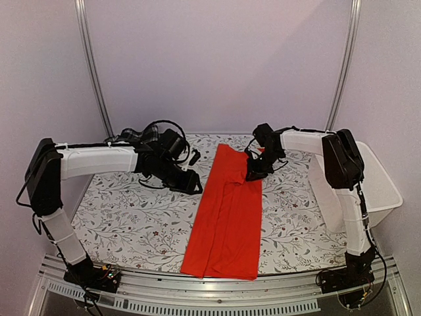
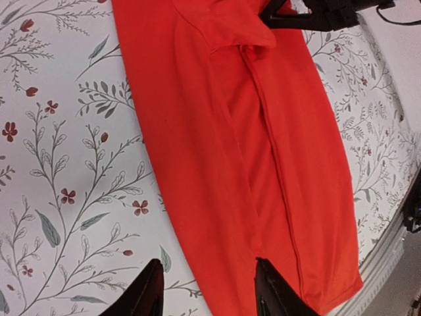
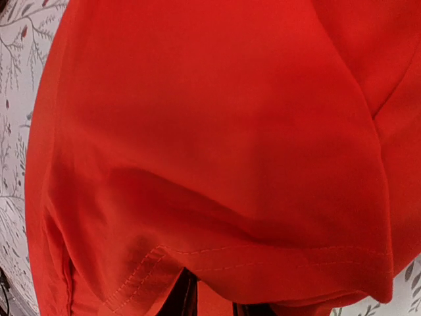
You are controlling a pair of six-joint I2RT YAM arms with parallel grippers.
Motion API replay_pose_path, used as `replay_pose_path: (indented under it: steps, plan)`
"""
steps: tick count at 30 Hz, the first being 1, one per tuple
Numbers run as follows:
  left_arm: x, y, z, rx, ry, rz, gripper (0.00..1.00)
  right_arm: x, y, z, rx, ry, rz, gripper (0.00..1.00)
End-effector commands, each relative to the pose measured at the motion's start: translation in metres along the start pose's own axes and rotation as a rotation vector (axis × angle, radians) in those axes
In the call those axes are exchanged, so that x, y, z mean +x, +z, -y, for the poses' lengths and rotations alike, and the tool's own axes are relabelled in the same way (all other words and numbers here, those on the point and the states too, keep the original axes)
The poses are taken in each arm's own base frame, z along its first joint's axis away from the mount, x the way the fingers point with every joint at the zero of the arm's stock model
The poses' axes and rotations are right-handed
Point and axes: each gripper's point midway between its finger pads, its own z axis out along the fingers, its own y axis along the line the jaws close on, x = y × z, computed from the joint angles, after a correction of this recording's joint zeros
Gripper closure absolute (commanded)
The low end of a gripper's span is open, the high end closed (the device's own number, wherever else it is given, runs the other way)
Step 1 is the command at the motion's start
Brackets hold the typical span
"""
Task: Fold and stack the mixed laundry pile
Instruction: Move the rectangle-folded T-shirt to the center of the board.
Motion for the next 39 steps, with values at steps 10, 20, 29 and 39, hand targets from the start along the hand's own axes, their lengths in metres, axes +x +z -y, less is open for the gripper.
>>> replay_pose_path:
  steps: [10,20,29,39]
  plan:
    - [-0.055,0.054,-0.029,-0.030,-0.137,0.056,0.58,-0.061,0.018,0.036,0.047,-0.002,0.084,0.75]
    - [-0.062,0.109,-0.044,-0.073,-0.116,0.011,0.62,-0.029,-0.051,-0.009,-0.101,-0.013,0.152,0.67]
    - [-0.056,0.132,-0.076,-0.194,-0.172,-0.029,0.66,-0.007,0.014,0.005,-0.123,-0.003,0.043,0.69]
    - [-0.105,0.107,-0.084,-0.182,-0.158,0.079,0.56,-0.037,0.000,0.010,-0.130,-0.030,0.064,0.65]
